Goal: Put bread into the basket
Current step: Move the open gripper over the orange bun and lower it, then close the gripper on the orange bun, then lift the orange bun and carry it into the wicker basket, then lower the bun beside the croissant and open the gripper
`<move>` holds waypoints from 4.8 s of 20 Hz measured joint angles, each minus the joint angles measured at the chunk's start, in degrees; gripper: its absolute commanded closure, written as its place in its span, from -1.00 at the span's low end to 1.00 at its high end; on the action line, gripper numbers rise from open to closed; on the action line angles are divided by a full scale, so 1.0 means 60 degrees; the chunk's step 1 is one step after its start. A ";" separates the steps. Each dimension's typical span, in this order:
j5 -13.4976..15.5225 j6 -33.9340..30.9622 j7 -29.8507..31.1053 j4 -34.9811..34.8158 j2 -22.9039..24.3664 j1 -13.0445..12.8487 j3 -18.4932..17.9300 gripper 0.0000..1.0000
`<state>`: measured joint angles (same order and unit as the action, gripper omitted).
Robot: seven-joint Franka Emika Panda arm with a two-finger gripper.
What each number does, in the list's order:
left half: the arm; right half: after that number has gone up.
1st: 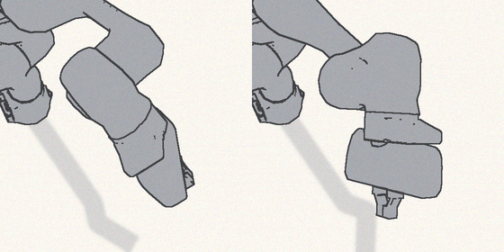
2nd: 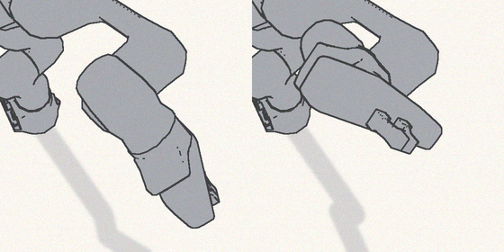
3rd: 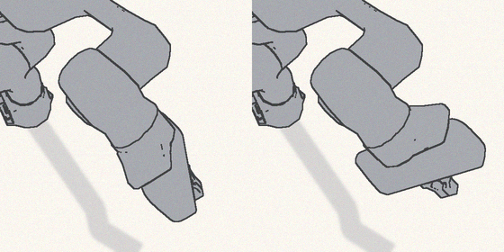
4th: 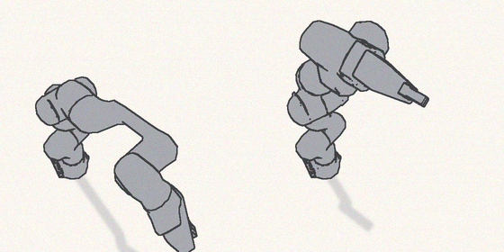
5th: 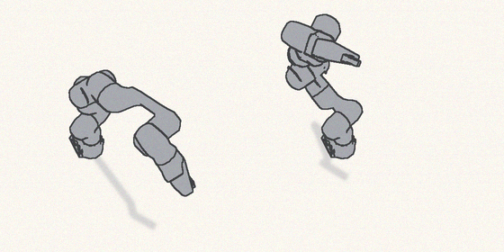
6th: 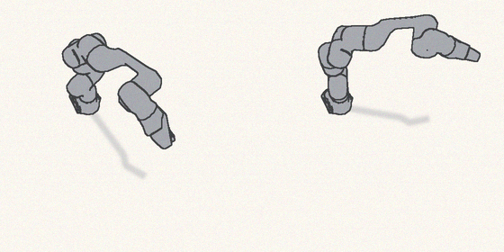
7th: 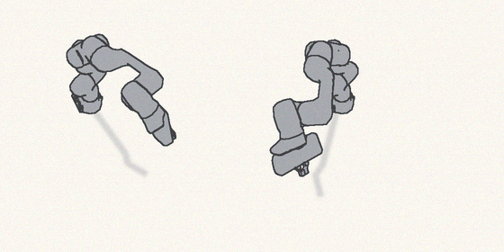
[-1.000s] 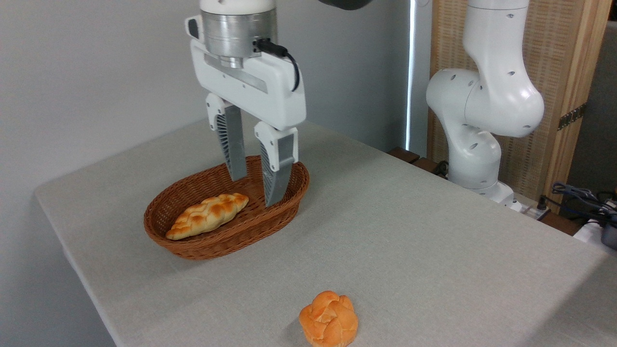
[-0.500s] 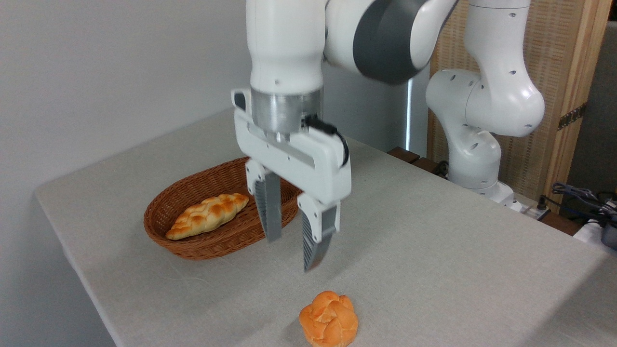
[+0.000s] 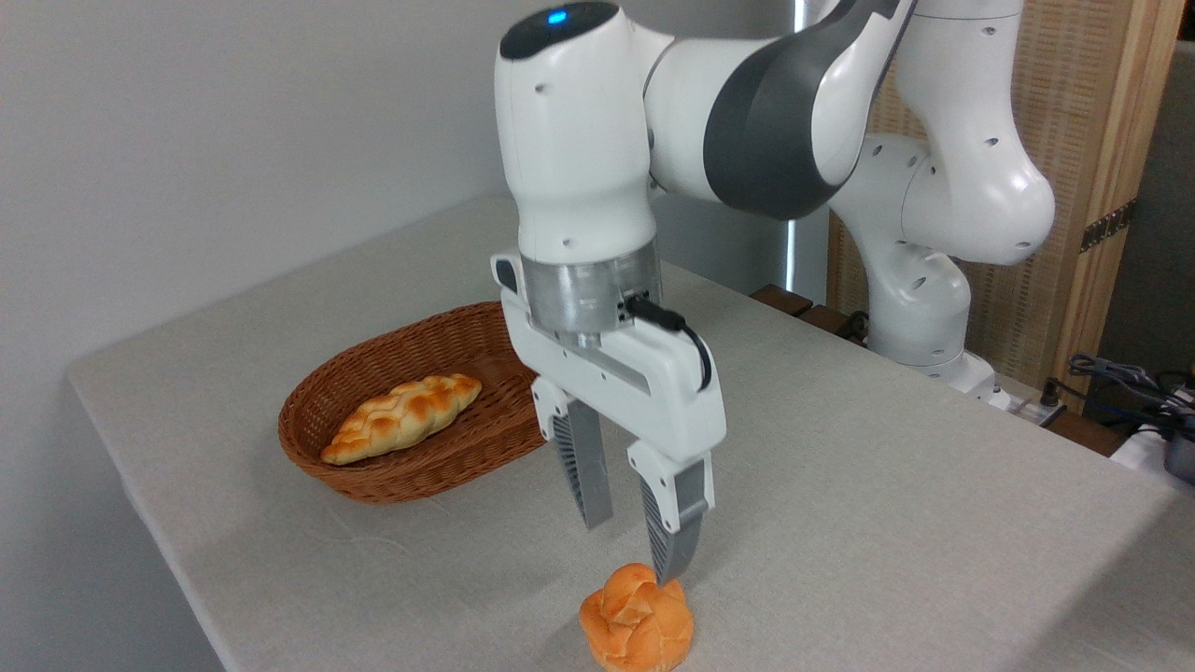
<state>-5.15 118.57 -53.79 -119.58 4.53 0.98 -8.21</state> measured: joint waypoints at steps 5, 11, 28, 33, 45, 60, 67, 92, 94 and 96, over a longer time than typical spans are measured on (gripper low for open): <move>-0.0116 0.0073 0.0000 -0.0001 -0.0350 0.0000 -0.0075 -1.00; -0.0420 0.0458 0.0000 -0.0002 -0.0647 0.0001 -0.0164 -1.00; -0.0420 0.0765 0.0000 -0.0002 -0.0998 -0.0001 -0.0171 0.20; -0.0420 0.0766 0.0000 -0.0002 -0.1003 -0.0002 -0.0171 0.31; 0.0926 -0.1050 0.0931 0.1731 -0.0860 -0.0060 0.1032 0.30; 0.1615 -0.2795 0.3226 0.1052 0.0192 -0.0317 0.3618 -0.04; 0.1619 -0.2703 0.3226 0.0740 0.0194 -0.0464 0.3690 -0.34; 0.2463 -0.2020 0.3226 0.0688 0.0182 -0.0492 0.3696 -1.00; 0.2463 -0.2017 0.3226 0.0688 0.0182 -0.0492 0.3696 -1.00; 0.2463 -0.2008 0.3226 0.0688 0.0182 -0.0492 0.3696 -1.00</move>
<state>9.63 106.52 -34.43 -115.45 5.63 -1.97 13.97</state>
